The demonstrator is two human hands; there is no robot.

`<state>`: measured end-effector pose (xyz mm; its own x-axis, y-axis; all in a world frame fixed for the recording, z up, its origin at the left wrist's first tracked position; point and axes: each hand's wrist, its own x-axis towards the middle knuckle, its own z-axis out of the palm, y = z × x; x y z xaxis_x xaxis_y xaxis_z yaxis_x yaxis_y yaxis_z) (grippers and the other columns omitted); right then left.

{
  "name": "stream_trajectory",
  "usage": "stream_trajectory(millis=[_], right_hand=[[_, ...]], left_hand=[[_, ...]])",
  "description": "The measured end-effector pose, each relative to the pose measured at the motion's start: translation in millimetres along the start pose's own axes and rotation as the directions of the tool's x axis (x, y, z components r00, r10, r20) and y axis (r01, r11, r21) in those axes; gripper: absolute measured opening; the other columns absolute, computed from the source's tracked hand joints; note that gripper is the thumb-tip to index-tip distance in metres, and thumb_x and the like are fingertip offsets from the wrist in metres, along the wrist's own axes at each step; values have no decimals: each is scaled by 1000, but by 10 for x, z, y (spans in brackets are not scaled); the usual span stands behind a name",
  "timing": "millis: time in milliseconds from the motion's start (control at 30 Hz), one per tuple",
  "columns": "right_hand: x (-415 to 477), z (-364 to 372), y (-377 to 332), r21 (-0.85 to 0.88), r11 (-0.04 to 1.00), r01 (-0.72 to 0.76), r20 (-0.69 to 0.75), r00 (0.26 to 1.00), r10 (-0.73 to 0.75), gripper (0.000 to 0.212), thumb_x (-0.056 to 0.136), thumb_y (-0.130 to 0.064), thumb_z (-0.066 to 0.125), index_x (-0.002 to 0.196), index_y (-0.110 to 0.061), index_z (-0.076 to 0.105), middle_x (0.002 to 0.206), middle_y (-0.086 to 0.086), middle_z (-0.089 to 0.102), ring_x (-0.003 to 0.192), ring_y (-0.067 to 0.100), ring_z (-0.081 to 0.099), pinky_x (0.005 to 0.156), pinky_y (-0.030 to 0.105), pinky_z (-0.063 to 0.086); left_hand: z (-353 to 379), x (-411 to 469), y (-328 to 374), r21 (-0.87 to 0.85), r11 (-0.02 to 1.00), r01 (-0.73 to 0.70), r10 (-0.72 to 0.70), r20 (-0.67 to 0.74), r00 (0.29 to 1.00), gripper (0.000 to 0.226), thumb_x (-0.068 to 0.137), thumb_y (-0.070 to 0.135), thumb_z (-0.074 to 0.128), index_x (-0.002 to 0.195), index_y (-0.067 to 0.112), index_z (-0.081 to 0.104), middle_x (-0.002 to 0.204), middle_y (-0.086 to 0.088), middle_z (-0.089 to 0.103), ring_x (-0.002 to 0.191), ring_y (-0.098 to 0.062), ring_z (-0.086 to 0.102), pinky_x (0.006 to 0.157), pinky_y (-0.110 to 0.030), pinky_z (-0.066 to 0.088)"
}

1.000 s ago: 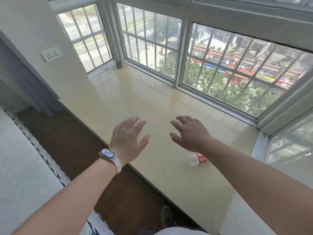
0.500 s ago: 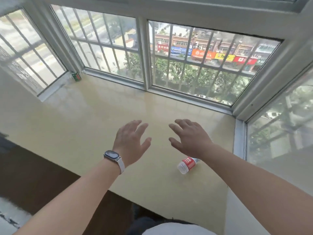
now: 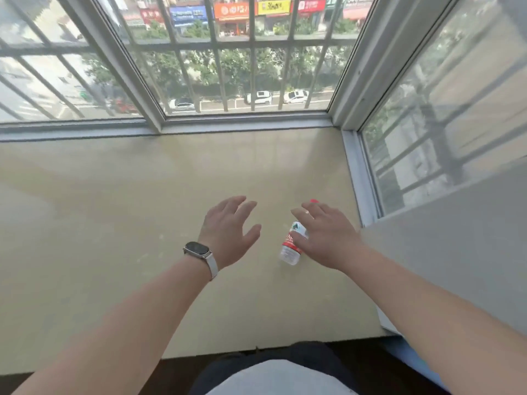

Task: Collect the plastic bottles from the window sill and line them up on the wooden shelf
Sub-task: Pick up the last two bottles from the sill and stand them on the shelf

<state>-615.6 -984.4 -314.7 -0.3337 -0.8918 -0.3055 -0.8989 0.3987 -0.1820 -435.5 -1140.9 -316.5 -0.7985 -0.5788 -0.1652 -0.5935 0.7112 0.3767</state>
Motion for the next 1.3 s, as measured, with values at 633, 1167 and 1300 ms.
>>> stream_trajectory(millis=[633, 1167, 1300], right_hand=[[465, 1577, 652, 728, 151, -668, 455, 637, 622, 68, 89, -43, 64, 148, -21, 37, 138, 0, 48, 117, 18, 54, 93, 34, 45], [611, 2162, 631, 792, -246, -559, 604, 662, 444, 43, 68, -44, 71, 108, -42, 56, 107, -6, 71, 97, 14, 72, 93, 48, 55], [540, 2226, 617, 816, -213, -538, 571, 692, 441, 42, 79, -38, 76, 115, -47, 55, 109, -9, 71, 101, 10, 70, 95, 45, 54]], left_hand=[[1855, 1045, 110, -354, 818, 453, -202, 561, 803, 68, 92, 49, 59, 151, 27, 34, 146, 2, 49, 130, -17, 50, 93, -29, 39], [2417, 1238, 147, -538, 491, 686, -137, 730, 670, 36, 94, 25, 67, 129, 19, 61, 111, -1, 72, 95, -16, 72, 84, -29, 58], [2493, 1215, 208, -537, 469, 701, -146, 736, 661, 42, 88, 26, 75, 127, 19, 61, 109, -3, 75, 95, -17, 74, 87, -36, 59]])
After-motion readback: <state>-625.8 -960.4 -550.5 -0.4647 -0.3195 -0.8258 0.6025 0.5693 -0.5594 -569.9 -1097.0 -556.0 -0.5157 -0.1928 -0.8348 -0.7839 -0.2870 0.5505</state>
